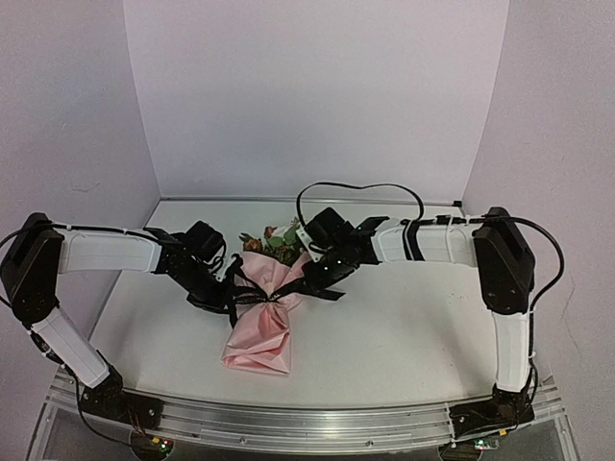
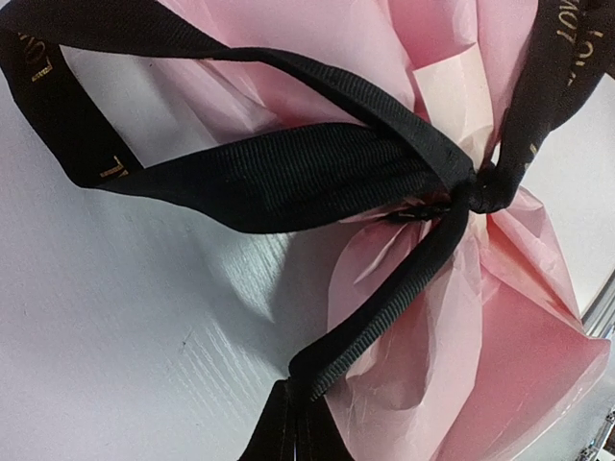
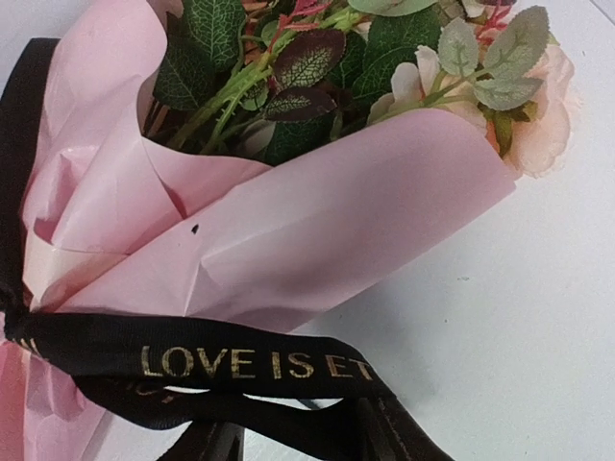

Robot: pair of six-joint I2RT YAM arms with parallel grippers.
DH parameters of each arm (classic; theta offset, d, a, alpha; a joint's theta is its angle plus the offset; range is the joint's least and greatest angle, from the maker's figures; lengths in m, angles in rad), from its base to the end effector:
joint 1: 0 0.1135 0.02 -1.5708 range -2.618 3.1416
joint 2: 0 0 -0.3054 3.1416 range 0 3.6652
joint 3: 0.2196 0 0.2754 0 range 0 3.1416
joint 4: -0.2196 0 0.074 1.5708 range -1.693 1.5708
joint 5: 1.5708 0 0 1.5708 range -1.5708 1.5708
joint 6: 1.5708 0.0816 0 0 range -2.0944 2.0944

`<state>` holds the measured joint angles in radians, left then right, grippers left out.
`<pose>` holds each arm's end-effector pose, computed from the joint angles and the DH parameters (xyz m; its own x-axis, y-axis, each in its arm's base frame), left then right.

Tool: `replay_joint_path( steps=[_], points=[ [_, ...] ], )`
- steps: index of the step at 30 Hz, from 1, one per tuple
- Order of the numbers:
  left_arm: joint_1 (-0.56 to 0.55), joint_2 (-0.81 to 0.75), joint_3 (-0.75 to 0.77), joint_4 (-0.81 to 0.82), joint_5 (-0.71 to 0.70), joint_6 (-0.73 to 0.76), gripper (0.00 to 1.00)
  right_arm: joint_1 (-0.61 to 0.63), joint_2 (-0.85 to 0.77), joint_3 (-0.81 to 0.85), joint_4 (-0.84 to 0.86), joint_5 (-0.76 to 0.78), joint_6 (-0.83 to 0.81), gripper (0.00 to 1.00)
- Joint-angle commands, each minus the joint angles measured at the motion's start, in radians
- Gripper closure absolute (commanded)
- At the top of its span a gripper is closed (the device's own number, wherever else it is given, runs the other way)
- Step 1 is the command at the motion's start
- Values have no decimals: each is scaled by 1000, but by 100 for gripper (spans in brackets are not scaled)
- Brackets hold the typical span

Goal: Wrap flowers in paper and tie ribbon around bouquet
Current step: Tie the half-tied ribbon around the folded bouquet.

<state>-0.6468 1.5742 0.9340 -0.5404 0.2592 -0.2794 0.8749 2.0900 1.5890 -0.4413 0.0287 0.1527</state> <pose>0.2512 -0.2159 0.1651 -0.8915 0.3392 -0.3003 0.4312 0.8387 -0.3328 0.3400 0.4034 0.1763 -0.6276 -0.5141 -0.5846 -0.6687 0.7406 0.0665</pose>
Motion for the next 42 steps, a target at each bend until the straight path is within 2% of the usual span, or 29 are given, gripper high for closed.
replay_joint_path(
  steps=[1, 6, 11, 17, 21, 25, 30, 36, 42],
  points=[
    [6, -5, 10, 16, 15, 13, 100, -8, -123, -59, -4, -29, 2, 56],
    [6, -9, 7, 16, 15, 13, 100, -19, -168, -141, 19, -200, -85, 51],
    [6, -5, 10, 20, 24, 12, 100, -38, -141, -141, 32, -269, -134, 40],
    [6, -1, 15, 16, 22, 16, 100, -67, -126, -135, 27, -212, -96, 46],
    [6, 4, 21, 8, 24, 21, 100, -72, -100, -121, -8, -202, -141, 52],
    [6, -1, 21, 6, 26, 23, 100, -81, -77, -84, -110, -122, -140, 50],
    [6, 5, 27, 6, 30, 23, 100, -79, 17, 72, -309, 0, -18, 50],
    [5, 5, 27, 11, 39, 21, 100, -67, 98, 204, -453, 103, 201, 44],
    [5, -1, 15, 21, 44, 23, 100, -21, 142, 297, -520, 179, 296, 38]
  ],
)
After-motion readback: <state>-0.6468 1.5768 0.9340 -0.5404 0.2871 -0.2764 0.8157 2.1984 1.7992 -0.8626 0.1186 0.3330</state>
